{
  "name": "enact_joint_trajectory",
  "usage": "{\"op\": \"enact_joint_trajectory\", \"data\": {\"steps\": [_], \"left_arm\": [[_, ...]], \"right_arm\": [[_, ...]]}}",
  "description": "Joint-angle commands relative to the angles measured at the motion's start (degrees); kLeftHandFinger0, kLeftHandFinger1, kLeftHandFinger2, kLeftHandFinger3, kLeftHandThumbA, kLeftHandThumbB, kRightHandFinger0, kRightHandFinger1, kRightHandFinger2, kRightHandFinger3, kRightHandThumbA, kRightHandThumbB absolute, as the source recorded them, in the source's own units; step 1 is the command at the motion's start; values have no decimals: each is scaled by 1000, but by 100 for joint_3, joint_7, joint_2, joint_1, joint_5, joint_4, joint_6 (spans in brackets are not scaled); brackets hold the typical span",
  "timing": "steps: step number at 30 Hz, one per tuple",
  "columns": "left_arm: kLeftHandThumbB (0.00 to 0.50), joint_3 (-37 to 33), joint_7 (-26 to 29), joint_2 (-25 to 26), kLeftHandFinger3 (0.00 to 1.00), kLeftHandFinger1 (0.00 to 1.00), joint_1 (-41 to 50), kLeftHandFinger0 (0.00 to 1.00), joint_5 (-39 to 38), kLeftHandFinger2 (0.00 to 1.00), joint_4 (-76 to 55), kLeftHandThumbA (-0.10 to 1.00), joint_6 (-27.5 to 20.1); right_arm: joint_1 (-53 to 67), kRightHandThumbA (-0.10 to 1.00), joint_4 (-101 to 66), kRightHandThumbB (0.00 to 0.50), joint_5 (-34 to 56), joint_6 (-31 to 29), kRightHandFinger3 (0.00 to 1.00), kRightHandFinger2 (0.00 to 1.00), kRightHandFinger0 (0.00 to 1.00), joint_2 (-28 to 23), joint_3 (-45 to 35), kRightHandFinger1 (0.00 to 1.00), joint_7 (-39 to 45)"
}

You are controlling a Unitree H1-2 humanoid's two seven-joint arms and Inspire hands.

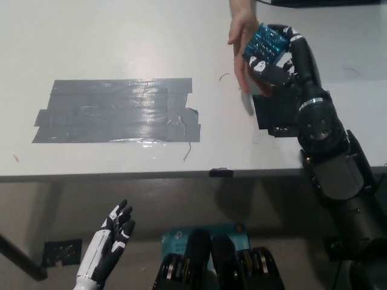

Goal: A person hands a rubik's cube to the robot and rhe robot picks it up with its right hand and places it on the black spot on the desk infron tof it

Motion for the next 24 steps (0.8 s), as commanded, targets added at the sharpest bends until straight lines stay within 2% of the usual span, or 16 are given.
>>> {"op": "enact_joint_trajectory", "data": {"steps": [1, 3, 7, 11, 13, 15, 22, 24], "left_arm": [[133, -42, -47, 74, 1000, 1000, -90, 1000, 98, 1000, -231, 863, -29], [140, -21, -76, 76, 1000, 1000, -142, 1000, 33, 1000, -244, 853, 53], [135, -8, -92, 105, 1000, 1000, -206, 1000, 5, 1000, -191, 847, -4], [117, 19, -101, 133, 1000, 1000, -245, 1000, -57, 1000, -117, 839, -92], [114, 20, -91, 140, 1000, 1000, -237, 1000, -37, 1000, -132, 840, -65], [113, 20, -84, 132, 1000, 1000, -214, 1000, -38, 1000, -112, 844, -89], [115, 30, -85, 110, 1000, 1000, -193, 1000, -90, 1000, -60, 838, -151], [119, 30, -99, 101, 1000, 1000, -203, 1000, -118, 1000, -48, 838, -134]], "right_arm": [[-274, -100, -304, 183, -68, -546, 810, 732, 5, -61, -55, 365, -333], [-198, -100, -425, 175, 75, -569, 846, 763, 19, -131, -185, 394, -279], [-50, -100, -605, 174, 40, -598, 854, 768, 10, -346, -286, 396, -272], [129, -100, -490, 181, 23, -776, 887, 797, 21, -717, -341, 415, -243], [217, -100, -317, 184, -61, -931, 843, 745, 1, -834, -292, 371, -319], [348, -100, 25, 192, -74, -1219, 804, 732, 1, -939, -243, 367, -388], [625, -100, 704, 183, -96, -1367, 862, 770, 2, -955, -147, 402, -515], [681, -100, 662, 192, -38, -1305, 874, 781, 47, -929, -143, 438, -407]]}}
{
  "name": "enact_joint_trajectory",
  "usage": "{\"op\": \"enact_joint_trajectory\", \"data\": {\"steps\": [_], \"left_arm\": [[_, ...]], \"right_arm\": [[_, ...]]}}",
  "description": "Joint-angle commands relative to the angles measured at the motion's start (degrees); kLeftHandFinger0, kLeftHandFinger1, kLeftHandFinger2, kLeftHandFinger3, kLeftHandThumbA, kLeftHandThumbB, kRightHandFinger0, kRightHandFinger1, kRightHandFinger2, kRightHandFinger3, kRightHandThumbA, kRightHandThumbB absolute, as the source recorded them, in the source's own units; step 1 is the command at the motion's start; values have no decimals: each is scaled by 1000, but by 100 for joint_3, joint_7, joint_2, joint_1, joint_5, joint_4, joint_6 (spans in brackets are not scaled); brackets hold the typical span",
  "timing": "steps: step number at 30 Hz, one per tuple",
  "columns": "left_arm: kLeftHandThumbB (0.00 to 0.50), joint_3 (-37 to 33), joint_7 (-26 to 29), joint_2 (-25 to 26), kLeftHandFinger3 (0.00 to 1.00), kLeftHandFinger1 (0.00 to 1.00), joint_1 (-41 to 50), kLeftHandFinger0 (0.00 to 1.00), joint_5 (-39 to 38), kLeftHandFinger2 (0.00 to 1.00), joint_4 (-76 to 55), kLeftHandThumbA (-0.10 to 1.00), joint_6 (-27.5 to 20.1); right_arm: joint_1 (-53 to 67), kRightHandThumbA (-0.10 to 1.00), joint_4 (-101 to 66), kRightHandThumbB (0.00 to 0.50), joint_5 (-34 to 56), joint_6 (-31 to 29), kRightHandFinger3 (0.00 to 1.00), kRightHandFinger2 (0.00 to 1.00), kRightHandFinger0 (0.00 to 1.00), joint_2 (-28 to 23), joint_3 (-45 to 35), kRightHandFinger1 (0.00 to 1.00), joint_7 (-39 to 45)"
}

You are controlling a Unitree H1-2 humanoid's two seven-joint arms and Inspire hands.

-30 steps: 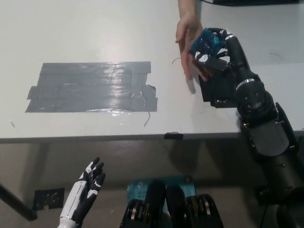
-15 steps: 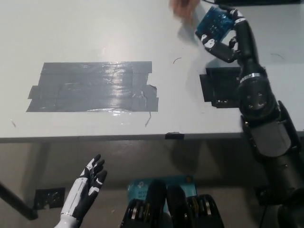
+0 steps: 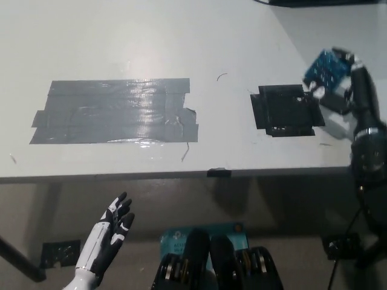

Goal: A person hands a rubik's cube to the robot and rhe robot picks it up with its right hand and places it on the black spot on the desk infron tof it

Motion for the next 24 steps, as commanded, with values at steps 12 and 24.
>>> {"op": "enact_joint_trajectory", "data": {"steps": [12, 24], "left_arm": [[133, -7, -70, 72, 1000, 1000, -133, 1000, -23, 1000, -30, 858, -164], [124, 2, -84, 70, 1000, 1000, -177, 1000, -57, 1000, -69, 851, -119]], "right_arm": [[-8, 872, -827, 459, 142, -125, 1000, 1000, 1000, -363, 550, 1000, 1331], [98, 951, -2973, 455, 60, 359, 1000, 1000, 1000, -312, 168, 1000, 1224]]}}
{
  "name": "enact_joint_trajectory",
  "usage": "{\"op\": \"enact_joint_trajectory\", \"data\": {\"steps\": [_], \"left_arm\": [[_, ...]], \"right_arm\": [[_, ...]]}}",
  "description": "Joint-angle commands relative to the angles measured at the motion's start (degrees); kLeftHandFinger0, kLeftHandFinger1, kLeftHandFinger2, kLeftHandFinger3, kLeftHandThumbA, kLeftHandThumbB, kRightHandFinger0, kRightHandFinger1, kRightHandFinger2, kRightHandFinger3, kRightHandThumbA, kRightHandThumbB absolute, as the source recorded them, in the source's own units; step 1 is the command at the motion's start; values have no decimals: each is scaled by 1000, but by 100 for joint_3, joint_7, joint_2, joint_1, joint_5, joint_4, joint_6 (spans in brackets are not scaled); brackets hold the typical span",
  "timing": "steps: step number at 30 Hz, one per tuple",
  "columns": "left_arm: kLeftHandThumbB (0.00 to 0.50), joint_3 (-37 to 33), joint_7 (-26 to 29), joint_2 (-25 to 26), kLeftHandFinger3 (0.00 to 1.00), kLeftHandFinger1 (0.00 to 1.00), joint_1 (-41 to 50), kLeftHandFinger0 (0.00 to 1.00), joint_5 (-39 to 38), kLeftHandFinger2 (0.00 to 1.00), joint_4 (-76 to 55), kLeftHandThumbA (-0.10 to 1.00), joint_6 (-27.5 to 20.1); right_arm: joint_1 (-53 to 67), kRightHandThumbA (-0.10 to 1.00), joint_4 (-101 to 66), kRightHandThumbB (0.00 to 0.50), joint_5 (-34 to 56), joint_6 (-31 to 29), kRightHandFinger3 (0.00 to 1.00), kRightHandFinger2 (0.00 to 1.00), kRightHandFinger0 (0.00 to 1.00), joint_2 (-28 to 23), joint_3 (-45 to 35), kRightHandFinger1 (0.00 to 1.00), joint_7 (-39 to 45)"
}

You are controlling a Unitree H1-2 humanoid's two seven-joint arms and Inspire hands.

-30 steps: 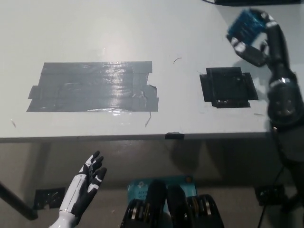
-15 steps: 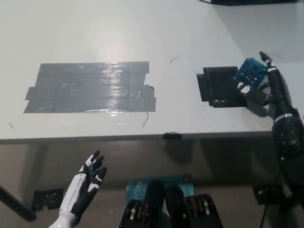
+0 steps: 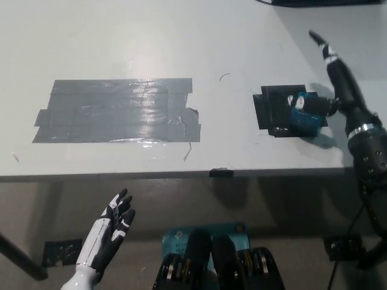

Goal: A person hands a rubik's cube to the robot and rhe robot picks it up with its right hand and places it on the black spot on the desk infron tof it

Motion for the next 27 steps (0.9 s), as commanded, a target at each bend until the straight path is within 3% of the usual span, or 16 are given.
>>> {"op": "enact_joint_trajectory", "data": {"steps": [1, 7, 8, 10, 14, 16, 19, 21, 27], "left_arm": [[126, -2, -84, 66, 1000, 1000, -75, 1000, -43, 1000, -140, 852, -102], [113, -17, -105, 53, 1000, 1000, -166, 1000, -59, 1000, -133, 840, -62], [126, -32, -94, 52, 1000, 1000, -190, 1000, -13, 1000, -137, 855, -34], [122, -48, -71, 22, 1000, 1000, -192, 1000, 11, 1000, -126, 858, -61], [88, -43, -49, -17, 1000, 1000, -224, 1000, 0, 1000, -68, 844, -108], [83, -58, -44, -40, 1000, 1000, -224, 1000, 9, 1000, -32, 841, -115], [109, -79, -59, -32, 1000, 1000, -174, 1000, 27, 1000, -28, 858, -79], [96, -88, -78, -29, 1000, 1000, -119, 1000, -1, 1000, -20, 850, -152], [94, -176, -56, -46, 1000, 1000, 7, 1000, 68, 1000, -32, 849, -195]], "right_arm": [[-55, 930, -823, 440, 99, 279, 1000, 1000, 1000, -115, -220, 1000, 141], [245, 929, -2093, 425, 254, 580, 1000, 1000, 1000, -121, -424, 1000, 399], [454, 918, -2697, 456, 357, 666, 1000, 1000, 1000, -59, -465, 1000, 440], [808, 948, -3498, 455, 254, 734, 1000, 1000, 1000, -13, -409, 1000, 478], [1890, 992, -4843, 419, 211, 830, 1000, 1000, 1000, 305, -259, 1000, 438], [2472, 990, -5165, 399, 317, 670, 1000, 1000, 1000, 513, -206, 1000, 318], [3534, 1000, -4927, 362, 394, -89, 1000, 1000, 1000, 919, -45, 1000, -18], [3957, 971, -4425, 342, 556, -541, 1000, 1000, 1000, 1078, 15, 1000, -71], [4404, 993, -2976, 294, 239, -868, 1000, 1000, 1000, 1252, 42, 1000, -83]]}}
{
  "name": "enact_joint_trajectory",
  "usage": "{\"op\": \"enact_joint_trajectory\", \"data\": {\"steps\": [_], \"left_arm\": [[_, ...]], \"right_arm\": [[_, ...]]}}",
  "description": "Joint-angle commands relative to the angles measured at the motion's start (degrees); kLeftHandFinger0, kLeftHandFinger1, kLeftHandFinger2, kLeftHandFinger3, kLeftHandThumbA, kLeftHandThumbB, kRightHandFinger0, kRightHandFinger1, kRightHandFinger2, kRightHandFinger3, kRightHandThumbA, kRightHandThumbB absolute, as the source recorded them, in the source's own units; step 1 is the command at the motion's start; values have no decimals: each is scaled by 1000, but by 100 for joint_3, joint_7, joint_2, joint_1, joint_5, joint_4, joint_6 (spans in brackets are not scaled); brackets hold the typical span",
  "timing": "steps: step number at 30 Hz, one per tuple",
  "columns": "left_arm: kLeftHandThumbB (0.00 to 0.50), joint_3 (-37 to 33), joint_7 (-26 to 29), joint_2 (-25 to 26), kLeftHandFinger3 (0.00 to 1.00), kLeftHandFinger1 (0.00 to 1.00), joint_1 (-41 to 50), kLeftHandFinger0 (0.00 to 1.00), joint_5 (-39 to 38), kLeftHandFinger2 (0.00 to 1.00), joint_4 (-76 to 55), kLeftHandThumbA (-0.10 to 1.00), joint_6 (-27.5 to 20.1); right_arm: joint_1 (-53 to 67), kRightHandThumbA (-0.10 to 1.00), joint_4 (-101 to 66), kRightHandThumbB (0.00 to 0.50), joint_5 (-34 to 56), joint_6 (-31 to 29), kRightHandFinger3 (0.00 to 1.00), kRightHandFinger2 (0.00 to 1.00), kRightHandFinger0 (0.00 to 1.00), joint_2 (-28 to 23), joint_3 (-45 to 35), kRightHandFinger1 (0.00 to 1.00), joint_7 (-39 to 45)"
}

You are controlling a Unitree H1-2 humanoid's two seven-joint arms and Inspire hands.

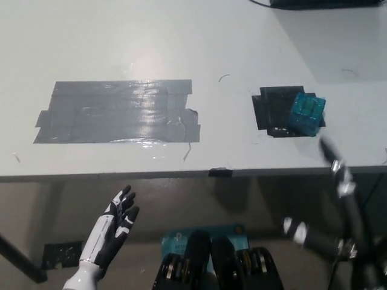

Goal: A person hands a rubik's cube to the robot and rhe robot picks it up with its right hand and places it on the black spot on the desk infron tof it

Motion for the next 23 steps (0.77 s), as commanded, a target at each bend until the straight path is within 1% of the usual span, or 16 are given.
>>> {"op": "enact_joint_trajectory", "data": {"steps": [1, 3, 6, 8, 10, 17, 18, 19, 23], "left_arm": [[94, -88, -37, 0, 1000, 1000, 54, 1000, 86, 1000, -53, 852, -223], [92, -107, -31, 8, 1000, 1000, 49, 1000, 83, 1000, -89, 854, -187], [107, -135, -4, 22, 1000, 1000, 55, 1000, 140, 1000, -162, 861, -67], [107, -144, -5, 29, 1000, 1000, 58, 1000, 162, 1000, -174, 867, -56], [112, -150, -11, 33, 1000, 1000, 46, 1000, 177, 1000, -169, 872, -52], [108, -128, -39, 43, 1000, 1000, 30, 1000, 144, 1000, -204, 865, -36], [112, -95, -35, 26, 1000, 1000, 39, 1000, 80, 1000, -205, 832, -14], [112, -69, -36, 13, 1000, 1000, 54, 1000, 25, 1000, -218, 824, 4], [119, -28, -3, 23, 1000, 1000, 51, 1000, 35, 1000, -193, 825, 12]], "right_arm": [[-78, 999, 720, 302, -193, -823, 1000, 1000, 1000, 37, 36, 1000, -260], [-127, 1000, 1111, 304, -450, -1008, 1000, 1000, 1000, -25, 60, 1000, -373], [-149, 1000, 1424, 306, -728, -1025, 1000, 1000, 1000, -158, 166, 1000, -353], [-159, 1000, 1556, 318, -863, -1185, 1000, 1000, 1000, -176, 232, 1000, -444], [-173, 1000, 1649, 319, -947, -1270, 1000, 1000, 1000, -190, 278, 1000, -506], [-178, 1000, 1569, 309, -954, -1130, 1000, 1000, 1000, -217, 310, 1000, -381], [-189, 1000, 1564, 313, -957, -1106, 1000, 1000, 1000, -218, 307, 1000, -361], [-195, 1000, 1566, 313, -957, -1107, 1000, 1000, 1000, -220, 308, 1000, -352], [-205, 1000, 1579, 302, -929, -1129, 1000, 1000, 1000, -237, 316, 1000, -304]]}}
